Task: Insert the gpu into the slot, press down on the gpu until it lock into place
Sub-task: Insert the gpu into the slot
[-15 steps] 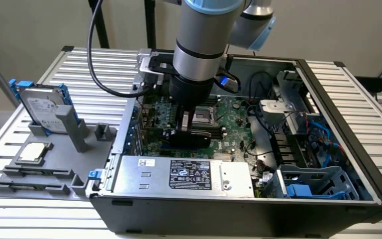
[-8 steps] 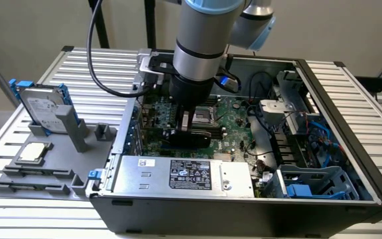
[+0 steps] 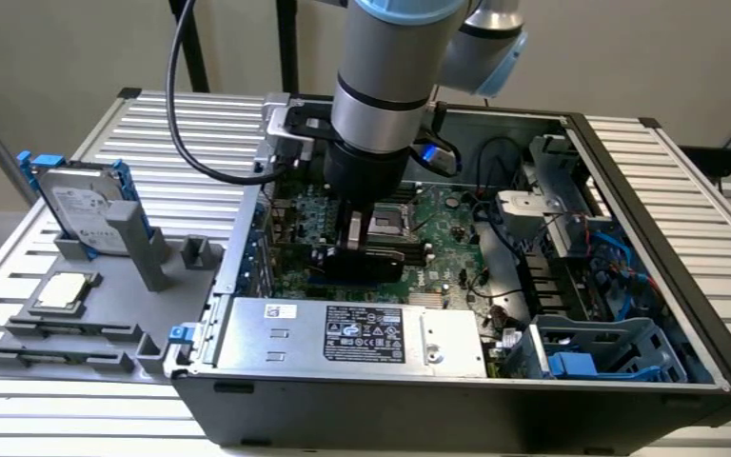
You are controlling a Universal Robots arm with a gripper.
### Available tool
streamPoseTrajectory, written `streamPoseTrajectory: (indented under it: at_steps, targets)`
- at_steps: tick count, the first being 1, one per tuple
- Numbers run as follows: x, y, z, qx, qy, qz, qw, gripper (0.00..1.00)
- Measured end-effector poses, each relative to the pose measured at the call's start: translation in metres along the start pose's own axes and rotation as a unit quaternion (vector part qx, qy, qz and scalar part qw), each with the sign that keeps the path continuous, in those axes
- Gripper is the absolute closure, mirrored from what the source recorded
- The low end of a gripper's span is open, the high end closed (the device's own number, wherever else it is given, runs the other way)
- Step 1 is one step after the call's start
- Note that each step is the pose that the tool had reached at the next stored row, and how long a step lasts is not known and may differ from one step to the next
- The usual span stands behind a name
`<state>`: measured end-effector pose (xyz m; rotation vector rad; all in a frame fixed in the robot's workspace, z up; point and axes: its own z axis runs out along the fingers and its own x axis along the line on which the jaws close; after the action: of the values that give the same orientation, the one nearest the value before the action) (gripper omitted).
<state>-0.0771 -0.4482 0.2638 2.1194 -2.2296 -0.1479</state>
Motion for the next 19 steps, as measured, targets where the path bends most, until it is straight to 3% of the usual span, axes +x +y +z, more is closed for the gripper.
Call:
streamPoseTrajectory:
  at_steps: [19]
  targets:
    - [-0.0005,-0.0003,0.0042,-0.0006,-0.0005,0.000,1.0000,0.74]
